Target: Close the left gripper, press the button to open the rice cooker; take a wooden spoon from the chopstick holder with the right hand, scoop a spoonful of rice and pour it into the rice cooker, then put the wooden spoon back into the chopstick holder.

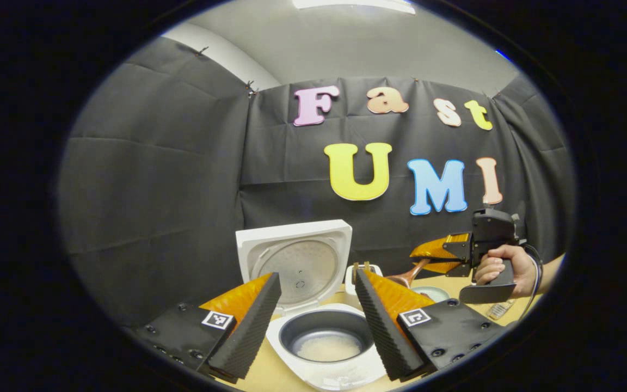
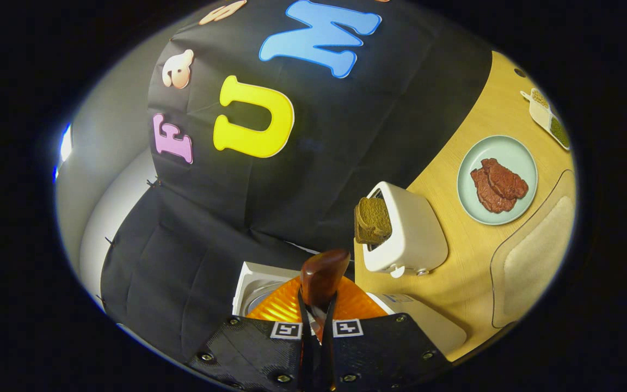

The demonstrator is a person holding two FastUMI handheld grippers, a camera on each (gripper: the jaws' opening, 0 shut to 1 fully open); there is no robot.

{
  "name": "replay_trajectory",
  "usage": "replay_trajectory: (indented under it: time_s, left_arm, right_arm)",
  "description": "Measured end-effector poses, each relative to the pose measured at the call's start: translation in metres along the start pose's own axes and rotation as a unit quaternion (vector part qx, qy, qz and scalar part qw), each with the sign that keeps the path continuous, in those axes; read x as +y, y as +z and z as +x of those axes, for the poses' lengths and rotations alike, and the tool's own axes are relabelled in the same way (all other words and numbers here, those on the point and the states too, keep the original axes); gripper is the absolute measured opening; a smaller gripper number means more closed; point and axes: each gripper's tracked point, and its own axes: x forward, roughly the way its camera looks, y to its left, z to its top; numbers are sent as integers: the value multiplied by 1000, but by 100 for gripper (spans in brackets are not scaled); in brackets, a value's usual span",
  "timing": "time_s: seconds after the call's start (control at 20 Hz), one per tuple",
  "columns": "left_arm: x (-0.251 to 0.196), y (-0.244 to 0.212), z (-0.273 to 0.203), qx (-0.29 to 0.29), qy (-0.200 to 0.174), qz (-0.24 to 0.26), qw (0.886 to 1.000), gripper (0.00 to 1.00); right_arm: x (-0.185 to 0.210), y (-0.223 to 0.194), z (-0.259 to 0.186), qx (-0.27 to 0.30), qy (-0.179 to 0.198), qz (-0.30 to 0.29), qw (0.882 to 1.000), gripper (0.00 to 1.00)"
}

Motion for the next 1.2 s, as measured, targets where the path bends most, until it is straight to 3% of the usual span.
replay_trajectory:
  time_s: [0.2, 0.45, 0.7, 0.8, 0.9, 1.0, 1.1, 1.2]
  left_arm:
    - [9, -1, 2, 2, 6, 0, 1000, 95]
    - [20, -6, -2, 7, 15, -5, 1000, 95]
    - [34, -13, -3, 13, 31, -12, 999, 95]
    - [35, -11, -5, 13, 38, -9, 999, 95]
    - [40, -16, -5, 16, 47, -7, 999, 95]
    - [43, -17, -8, 18, 57, -8, 998, 95]
    - [46, -19, -10, 20, 65, -10, 998, 95]
    - [48, -20, -12, 22, 71, -11, 997, 95]
  right_arm:
    - [2, -17, 22, 18, -8, -20, 1000, 6]
    - [5, -45, 48, 47, -19, -92, 994, 6]
    - [1, -82, 72, 73, -38, -175, 981, 6]
    - [1, -98, 82, 88, -39, -221, 971, 6]
    - [3, -116, 88, 104, -35, -290, 951, 6]
    - [8, -135, 88, 114, -20, -385, 916, 6]
    - [20, -155, 83, 131, 10, -477, 869, 6]
    - [32, -173, 74, 143, 44, -565, 812, 6]
